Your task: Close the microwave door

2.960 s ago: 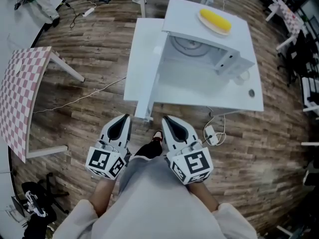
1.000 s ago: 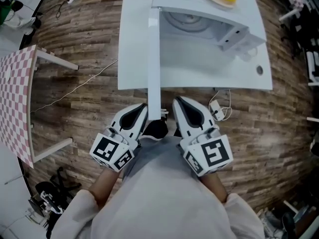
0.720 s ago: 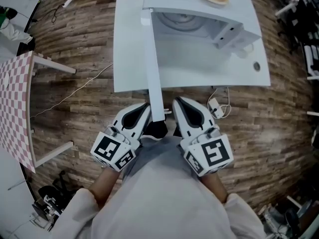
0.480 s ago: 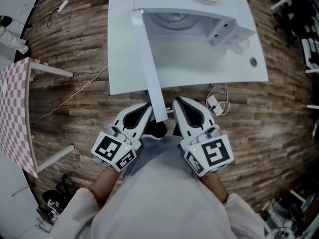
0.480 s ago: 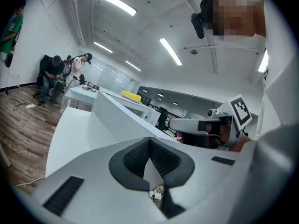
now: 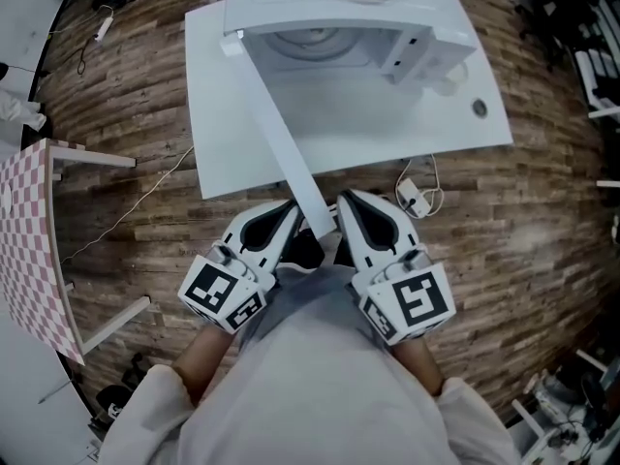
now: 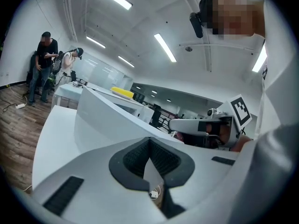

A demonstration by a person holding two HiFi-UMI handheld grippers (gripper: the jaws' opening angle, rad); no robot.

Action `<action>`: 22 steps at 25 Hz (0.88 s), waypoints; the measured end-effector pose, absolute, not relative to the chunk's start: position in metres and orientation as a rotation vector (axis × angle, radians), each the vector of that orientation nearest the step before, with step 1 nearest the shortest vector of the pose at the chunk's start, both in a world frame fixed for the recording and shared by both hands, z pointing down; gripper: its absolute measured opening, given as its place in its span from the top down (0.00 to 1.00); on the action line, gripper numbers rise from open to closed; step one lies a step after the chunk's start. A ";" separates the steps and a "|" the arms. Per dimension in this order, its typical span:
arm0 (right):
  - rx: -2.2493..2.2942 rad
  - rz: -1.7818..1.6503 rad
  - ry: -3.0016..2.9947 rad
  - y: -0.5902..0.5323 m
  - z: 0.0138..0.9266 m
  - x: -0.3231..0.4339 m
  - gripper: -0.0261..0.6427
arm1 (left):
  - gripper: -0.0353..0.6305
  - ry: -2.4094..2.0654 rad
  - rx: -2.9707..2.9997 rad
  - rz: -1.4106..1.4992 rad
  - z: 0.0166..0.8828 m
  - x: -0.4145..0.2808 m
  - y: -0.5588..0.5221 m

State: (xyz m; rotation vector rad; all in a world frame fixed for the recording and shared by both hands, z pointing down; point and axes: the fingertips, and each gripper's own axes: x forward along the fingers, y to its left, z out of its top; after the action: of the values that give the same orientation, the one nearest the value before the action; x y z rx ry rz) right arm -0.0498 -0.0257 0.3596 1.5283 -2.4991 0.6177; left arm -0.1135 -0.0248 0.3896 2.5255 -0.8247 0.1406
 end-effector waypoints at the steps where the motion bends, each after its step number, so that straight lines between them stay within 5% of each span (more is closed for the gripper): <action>1: 1.537 0.620 -2.495 -0.026 0.360 -0.047 0.92 | 0.92 -0.820 2.529 0.142 0.389 -0.112 -0.027; 22: 1.646 0.668 -2.473 -0.049 0.356 0.008 0.92 | 0.92 -0.792 2.556 0.159 0.394 -0.065 -0.055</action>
State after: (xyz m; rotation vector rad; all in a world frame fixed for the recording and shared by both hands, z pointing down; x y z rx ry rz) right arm 0.0078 -0.0487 0.3560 1.6462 -2.4728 0.6681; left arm -0.0647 -0.0551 0.3938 2.5560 -0.7920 0.1586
